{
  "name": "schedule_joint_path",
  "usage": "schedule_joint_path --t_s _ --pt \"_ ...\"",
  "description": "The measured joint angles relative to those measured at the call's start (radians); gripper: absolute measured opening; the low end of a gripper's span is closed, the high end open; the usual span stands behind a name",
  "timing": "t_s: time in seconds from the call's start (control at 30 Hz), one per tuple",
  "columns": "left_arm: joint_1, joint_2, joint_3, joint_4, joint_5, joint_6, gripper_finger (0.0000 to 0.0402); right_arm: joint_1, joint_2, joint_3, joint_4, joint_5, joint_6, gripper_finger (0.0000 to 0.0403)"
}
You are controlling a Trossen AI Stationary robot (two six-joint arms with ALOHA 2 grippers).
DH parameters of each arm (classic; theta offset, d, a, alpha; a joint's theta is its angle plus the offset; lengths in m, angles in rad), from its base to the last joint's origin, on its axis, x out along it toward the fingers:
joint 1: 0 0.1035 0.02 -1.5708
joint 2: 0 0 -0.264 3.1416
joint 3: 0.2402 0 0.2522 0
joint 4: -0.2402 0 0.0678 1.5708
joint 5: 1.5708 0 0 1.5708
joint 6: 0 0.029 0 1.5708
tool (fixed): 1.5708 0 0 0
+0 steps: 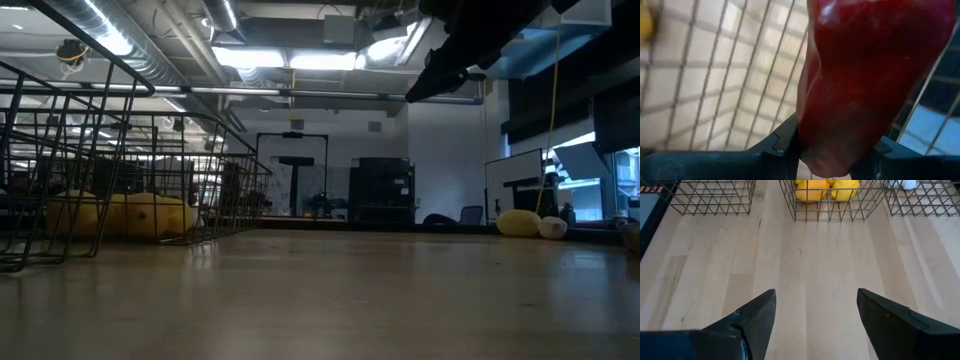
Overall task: Sort produce into baskets
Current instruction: Put the chili pepper in the bottom wire basket
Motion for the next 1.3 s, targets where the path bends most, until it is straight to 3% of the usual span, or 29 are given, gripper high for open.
schedule_joint_path --t_s 0.17,0.47,1.1,1.3 --pt "-0.002 0.01 -0.033 0.002 0.121 -0.176 0.0118 0.0 0.0 0.0 0.0 0.0 0.0 0.0273" --pt "-0.001 0.009 -0.089 0.014 0.113 -0.419 0.0118 0.0 0.0 0.0 0.001 0.0 0.0 0.0273" --pt "0.001 0.008 -0.221 0.175 0.124 -0.435 0.0118 0.0 0.0 0.0 0.0 0.002 -0.001 0.0273" --pt "0.0 0.008 -0.245 0.198 0.171 -0.434 0.0142 0.0 0.0 0.0 -0.001 0.003 -0.001 0.0273"
